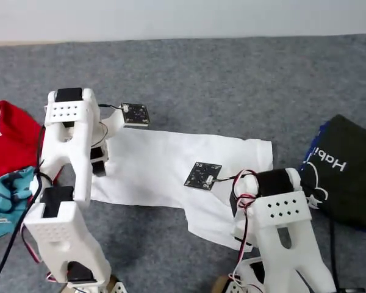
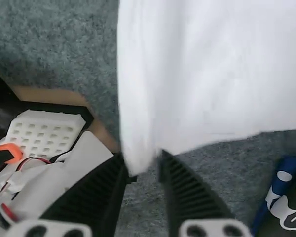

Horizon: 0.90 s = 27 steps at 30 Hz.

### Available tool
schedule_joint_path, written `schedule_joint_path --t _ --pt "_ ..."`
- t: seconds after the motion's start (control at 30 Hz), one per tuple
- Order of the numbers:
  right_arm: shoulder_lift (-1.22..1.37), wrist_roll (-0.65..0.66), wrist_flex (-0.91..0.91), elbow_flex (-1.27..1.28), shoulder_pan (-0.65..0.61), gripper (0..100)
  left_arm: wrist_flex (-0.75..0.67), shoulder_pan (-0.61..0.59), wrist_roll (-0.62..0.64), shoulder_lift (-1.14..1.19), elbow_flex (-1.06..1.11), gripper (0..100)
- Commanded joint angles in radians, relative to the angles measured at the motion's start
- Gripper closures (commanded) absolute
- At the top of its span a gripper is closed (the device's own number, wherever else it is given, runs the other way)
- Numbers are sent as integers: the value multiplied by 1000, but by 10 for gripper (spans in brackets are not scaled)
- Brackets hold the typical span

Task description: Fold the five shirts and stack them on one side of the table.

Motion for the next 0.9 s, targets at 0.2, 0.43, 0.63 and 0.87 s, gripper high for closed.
schedule_joint_path --t 0.2,0.43,0.63,0.87 --pt "-19 -87 31 -109 1 807 31 -61 25 -20 -7 806" --pt "-8 -89 -16 -161 1 808 31 -61 28 -20 -2 856" --pt "36 -91 -108 -126 1 808 28 -84 26 32 1 857" --pt "110 -157 -110 -132 1 808 -37 -80 29 169 -2 923"
